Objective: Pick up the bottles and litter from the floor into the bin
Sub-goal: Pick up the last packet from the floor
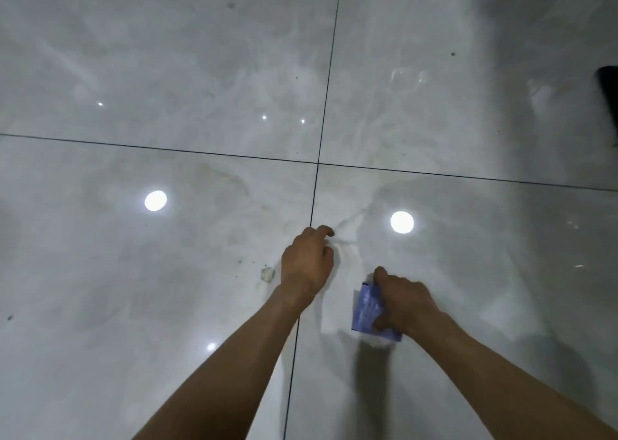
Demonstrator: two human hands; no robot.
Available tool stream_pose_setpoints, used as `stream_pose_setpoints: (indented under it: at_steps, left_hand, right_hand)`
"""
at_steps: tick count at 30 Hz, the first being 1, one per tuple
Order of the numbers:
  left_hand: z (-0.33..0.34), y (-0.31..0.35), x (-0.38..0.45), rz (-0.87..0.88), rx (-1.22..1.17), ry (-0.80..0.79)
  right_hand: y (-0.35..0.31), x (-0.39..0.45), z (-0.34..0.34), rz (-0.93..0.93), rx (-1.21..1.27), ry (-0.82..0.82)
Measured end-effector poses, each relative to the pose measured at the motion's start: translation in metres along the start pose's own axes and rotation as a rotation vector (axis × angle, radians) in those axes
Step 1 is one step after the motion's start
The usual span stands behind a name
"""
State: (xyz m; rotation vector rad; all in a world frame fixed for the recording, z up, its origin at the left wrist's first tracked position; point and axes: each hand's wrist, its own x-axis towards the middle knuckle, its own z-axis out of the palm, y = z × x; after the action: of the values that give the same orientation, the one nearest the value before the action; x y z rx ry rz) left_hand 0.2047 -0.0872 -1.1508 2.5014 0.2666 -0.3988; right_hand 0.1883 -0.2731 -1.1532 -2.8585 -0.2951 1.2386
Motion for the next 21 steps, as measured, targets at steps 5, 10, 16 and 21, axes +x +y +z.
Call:
stream_pose_setpoints:
  at_steps: [5, 10, 16, 21]
  left_hand:
    - [0.000, -0.002, 0.004, -0.001, -0.020, -0.025]
    - [-0.022, 0.010, -0.038, -0.011, 0.002, -0.127]
    - [-0.092, 0.055, -0.101, -0.153, -0.285, -0.200]
    - [-0.184, 0.107, -0.146, -0.369, -0.806, -0.259]
  right_hand:
    - [0.013, -0.004, -0.007, 0.108, 0.321, 0.086]
    - [0.014, -0.033, -0.030, 0.136, 0.629, 0.072]
    - [-0.019, -0.112, -0.095, 0.110, 0.972, 0.133]
    - [-0.063, -0.199, -0.171, -0.029, 1.220, 0.075]
